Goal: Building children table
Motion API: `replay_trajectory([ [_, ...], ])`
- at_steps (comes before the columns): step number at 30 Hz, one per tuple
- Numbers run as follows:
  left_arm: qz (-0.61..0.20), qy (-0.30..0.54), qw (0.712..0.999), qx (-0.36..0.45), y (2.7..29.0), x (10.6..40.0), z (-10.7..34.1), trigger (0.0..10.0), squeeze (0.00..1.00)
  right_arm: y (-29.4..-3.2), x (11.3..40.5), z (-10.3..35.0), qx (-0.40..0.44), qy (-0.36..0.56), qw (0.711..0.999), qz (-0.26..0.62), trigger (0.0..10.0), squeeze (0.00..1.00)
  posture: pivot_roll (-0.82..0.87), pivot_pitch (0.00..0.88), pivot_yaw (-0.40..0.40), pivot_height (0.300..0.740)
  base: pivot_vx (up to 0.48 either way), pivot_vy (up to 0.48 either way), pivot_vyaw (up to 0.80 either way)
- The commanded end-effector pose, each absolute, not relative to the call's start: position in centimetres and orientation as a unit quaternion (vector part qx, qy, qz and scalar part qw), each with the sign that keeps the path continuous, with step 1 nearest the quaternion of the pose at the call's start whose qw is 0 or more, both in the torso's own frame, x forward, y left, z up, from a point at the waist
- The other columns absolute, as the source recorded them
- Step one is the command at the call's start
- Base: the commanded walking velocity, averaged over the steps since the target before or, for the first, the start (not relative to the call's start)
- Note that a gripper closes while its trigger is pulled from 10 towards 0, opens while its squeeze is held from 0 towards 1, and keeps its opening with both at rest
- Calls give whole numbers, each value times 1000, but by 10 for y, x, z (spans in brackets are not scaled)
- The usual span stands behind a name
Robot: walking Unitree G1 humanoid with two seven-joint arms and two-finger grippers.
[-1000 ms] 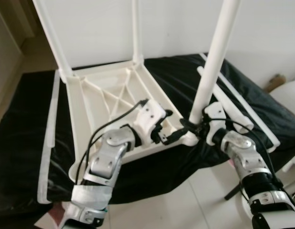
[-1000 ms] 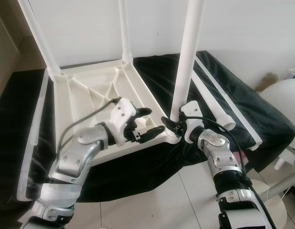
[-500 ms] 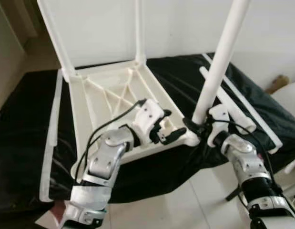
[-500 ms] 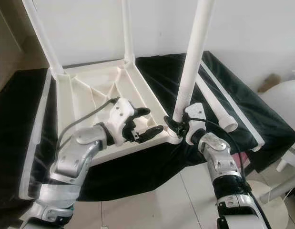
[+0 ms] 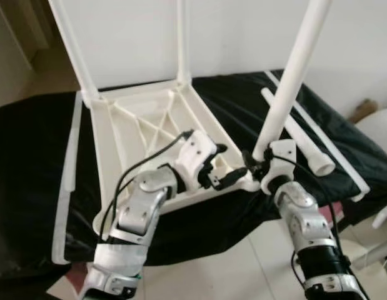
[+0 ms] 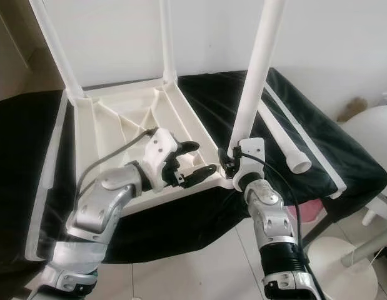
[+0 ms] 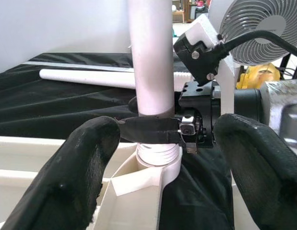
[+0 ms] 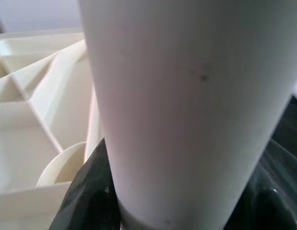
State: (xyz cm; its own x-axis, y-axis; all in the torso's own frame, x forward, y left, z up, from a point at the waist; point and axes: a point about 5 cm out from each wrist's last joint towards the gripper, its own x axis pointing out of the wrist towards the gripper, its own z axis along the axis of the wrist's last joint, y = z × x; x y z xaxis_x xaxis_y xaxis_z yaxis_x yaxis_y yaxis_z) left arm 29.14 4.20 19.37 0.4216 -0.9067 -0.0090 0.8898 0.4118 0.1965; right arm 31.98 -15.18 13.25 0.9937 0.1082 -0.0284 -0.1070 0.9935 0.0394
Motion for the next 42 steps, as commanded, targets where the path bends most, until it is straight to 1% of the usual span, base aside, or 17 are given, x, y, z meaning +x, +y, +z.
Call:
replay_trajectory([
  [1, -502, -47, 860, 84, 45, 294, 192, 10000, 0, -162, 312, 115, 35, 61, 997, -9, 10000, 0, -23, 0, -5, 740, 0, 0, 0],
  [2, -500, -47, 861, 84, 45, 295, 192, 10000, 0, -162, 308, 113, 43, 63, 995, -64, 10000, 0, -26, 0, -9, 740, 0, 0, 0],
  [3, -497, -49, 863, 82, 43, 297, 193, 10000, 0, -159, 304, 113, 50, 69, 992, -97, 10000, 0, -23, 0, -2, 740, 0, 0, 0],
  [4, -499, -53, 862, 75, 41, 296, 195, 10000, 0, -152, 303, 113, 57, 67, 991, -96, 10000, 0, -21, 0, -1, 740, 0, 0, 0],
  [8, -502, -54, 860, 74, 38, 295, 195, 10000, 0, -145, 302, 116, 68, 64, 992, -90, 10000, 0, -26, 0, 4, 740, 0, 0, 0],
  [21, -500, -55, 861, 82, 43, 297, 198, 10000, 0, -142, 297, 122, 57, 67, 992, -93, 10000, 0, -3, 0, 13, 740, 0, 0, 0],
  [26, -500, -55, 860, 88, 46, 297, 198, 10000, 0, -147, 297, 126, 52, 54, 994, -85, 10000, 0, 6, 0, 9, 740, 0, 0, 0],
  [27, -498, -55, 860, 91, 47, 297, 199, 10000, 0, -149, 298, 128, 51, 48, 994, -82, 10000, 298, 9, 0, 3, 740, 0, 0, 0],
  [28, -498, -55, 860, 91, 47, 297, 199, 10000, 0, -149, 298, 128, 51, 48, 994, -82, 10000, 298, 9, 0, 3, 740, 0, 0, 0],
  [29, -494, -56, 863, 93, 49, 299, 199, 10000, 0, -151, 298, 132, 49, 36, 996, -69, 10000, 1000, 8, 0, -3, 740, 0, 0, 0],
  [33, -491, -57, 864, 91, 50, 299, 199, 10000, 0, -152, 299, 136, 51, 25, 997, -54, 10000, 1000, 8, 0, -4, 740, 0, 0, 0],
  [36, -491, -57, 865, 88, 49, 298, 198, 10000, 0, -166, 299, 149, 37, -6, 999, 20, 10000, 1000, 5, 0, -2, 740, 0, 0, 0],
  [40, -493, -57, 864, 88, 49, 298, 198, 10000, 0, -175, 300, 154, 25, -14, 998, 50, 10000, 1000, 6, 0, -1, 740, 0, 0, 0],
  [41, -493, -57, 864, 89, 49, 298, 198, 10000, 0, -178, 301, 155, 18, -14, 997, 72, 10000, 1000, 7, 0, -1, 740, 0, 0, 0],
  [42, -493, -57, 864, 89, 49, 298, 198, 10000, 0, -180, 302, 156, 14, -14, 996, 85, 10000, 0, 7, 0, -1, 740, 0, 0, 0],
])
